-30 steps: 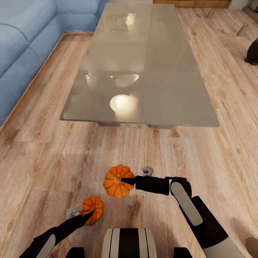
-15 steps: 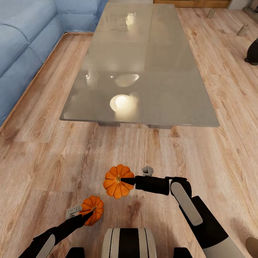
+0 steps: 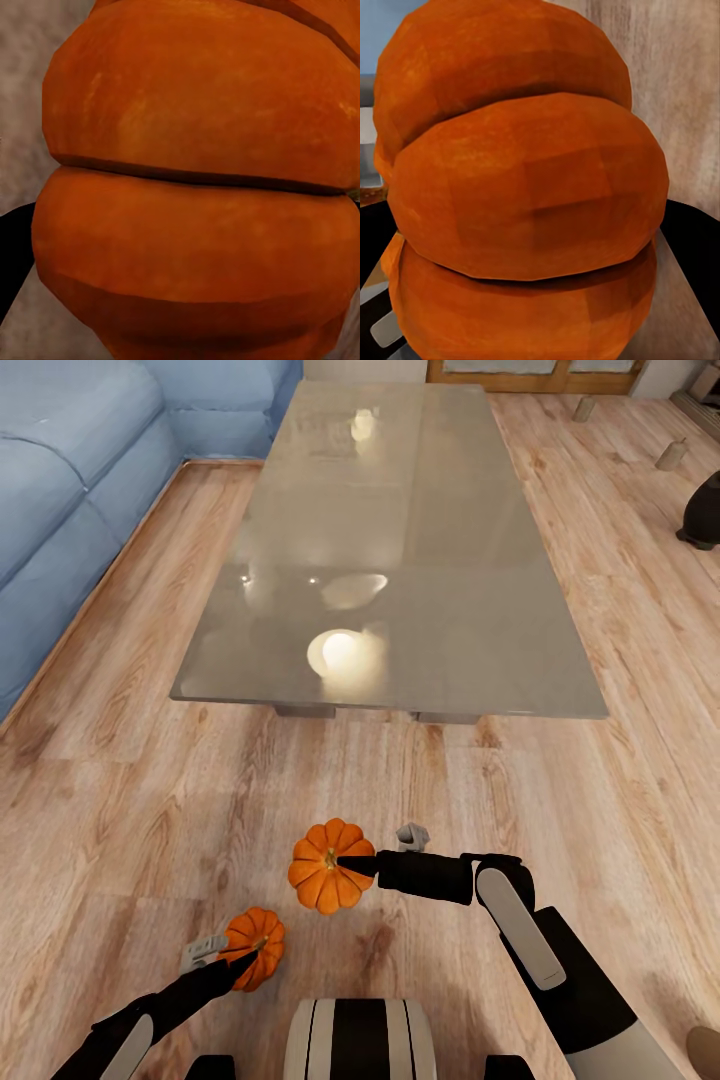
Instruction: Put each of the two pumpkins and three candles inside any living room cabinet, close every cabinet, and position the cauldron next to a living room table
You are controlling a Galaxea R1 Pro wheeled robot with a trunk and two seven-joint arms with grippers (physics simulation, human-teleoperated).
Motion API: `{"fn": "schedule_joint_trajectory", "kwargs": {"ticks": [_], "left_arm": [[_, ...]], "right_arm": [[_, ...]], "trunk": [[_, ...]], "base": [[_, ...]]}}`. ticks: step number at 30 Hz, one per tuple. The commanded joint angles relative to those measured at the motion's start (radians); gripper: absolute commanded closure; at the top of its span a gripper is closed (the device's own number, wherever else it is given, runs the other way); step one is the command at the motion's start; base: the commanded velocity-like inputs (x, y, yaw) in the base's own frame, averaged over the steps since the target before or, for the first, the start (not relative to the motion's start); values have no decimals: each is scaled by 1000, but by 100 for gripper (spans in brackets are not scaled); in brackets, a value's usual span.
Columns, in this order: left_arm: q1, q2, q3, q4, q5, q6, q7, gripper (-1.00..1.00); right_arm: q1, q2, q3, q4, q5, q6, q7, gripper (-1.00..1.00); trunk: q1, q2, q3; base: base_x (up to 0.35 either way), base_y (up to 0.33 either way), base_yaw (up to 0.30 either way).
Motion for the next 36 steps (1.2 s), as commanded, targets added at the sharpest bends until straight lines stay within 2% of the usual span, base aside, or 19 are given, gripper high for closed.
{"fn": "schedule_joint_trajectory", "kwargs": {"ticks": [1,15,20,23,26,31,34,35,36], "left_arm": [[0,1,-2,-1,10,8,1,100],[0,9,-1,-18,13,12,-2,100],[0,31,2,-75,24,35,-5,100],[0,53,2,-137,27,132,-6,100],[0,67,5,-259,25,315,-5,100],[1,71,5,-337,22,445,-4,100],[1,73,6,-409,18,546,-4,100],[1,74,11,-449,19,601,-4,100],[1,75,16,-460,19,618,-4,100]], "right_arm": [[0,0,0,0,8,2,8,100],[-1,0,-1,11,7,1,8,100],[-1,0,-2,29,7,0,9,100],[-1,-2,-4,31,8,0,8,100],[0,-3,-5,43,7,0,9,100],[-1,-1,-7,80,5,0,10,100],[-1,-1,-8,88,3,0,10,100],[0,-1,-8,90,1,0,10,100],[0,0,-8,90,1,0,10,100]], "trunk": [[0,0,-1],[-6,3,50],[-8,4,69],[-10,5,81],[-11,5,88],[-11,5,88],[-11,5,88],[-11,5,92],[-11,6,96]], "base": [[0,0,0],[0,0,0],[0,0,0],[0,0,0],[0,0,0],[0,0,0],[0,0,0],[0,0,0],[0,0,0]]}}
